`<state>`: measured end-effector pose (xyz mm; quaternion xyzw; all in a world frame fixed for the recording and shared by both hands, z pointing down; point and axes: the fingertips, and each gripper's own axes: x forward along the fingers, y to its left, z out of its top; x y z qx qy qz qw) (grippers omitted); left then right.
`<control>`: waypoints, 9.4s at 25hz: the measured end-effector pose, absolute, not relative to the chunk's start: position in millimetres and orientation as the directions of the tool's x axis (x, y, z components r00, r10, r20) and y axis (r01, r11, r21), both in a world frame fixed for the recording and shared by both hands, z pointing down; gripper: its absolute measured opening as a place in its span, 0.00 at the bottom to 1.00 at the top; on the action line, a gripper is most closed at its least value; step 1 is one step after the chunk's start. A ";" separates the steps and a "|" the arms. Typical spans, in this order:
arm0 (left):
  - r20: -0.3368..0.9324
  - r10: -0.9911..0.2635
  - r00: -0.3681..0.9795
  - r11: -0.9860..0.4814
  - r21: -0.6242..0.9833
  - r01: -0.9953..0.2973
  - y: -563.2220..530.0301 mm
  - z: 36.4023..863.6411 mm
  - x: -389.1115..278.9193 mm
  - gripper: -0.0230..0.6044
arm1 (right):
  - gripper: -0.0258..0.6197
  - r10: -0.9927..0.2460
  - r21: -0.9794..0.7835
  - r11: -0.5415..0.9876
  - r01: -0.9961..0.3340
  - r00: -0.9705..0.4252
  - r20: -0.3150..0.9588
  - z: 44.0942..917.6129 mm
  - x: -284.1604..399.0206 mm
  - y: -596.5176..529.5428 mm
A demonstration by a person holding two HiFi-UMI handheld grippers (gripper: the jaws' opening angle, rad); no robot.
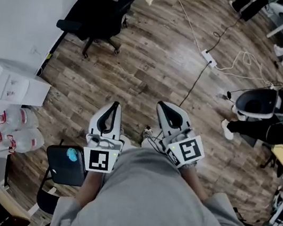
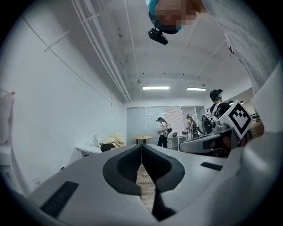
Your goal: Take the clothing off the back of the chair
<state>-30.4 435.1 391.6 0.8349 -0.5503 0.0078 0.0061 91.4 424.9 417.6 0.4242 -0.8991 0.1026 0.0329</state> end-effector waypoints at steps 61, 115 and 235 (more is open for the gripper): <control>-0.076 -0.886 0.457 -0.459 0.010 -0.888 201.9 380.0 -60.3 0.09 | 0.09 -0.785 -0.170 0.582 -0.795 -0.604 0.140 422.1 51.1 205.2; 0.000 -0.940 0.341 -0.340 -0.019 -0.940 -13.3 392.9 -51.8 0.09 | 0.09 -0.720 -0.200 0.625 -0.755 -0.656 0.226 450.2 62.4 -46.2; -0.042 -0.888 0.457 -0.458 0.006 -0.889 -149.9 395.4 -83.2 0.09 | 0.14 -0.735 -0.056 0.642 -0.765 -0.635 0.239 392.8 18.7 -257.0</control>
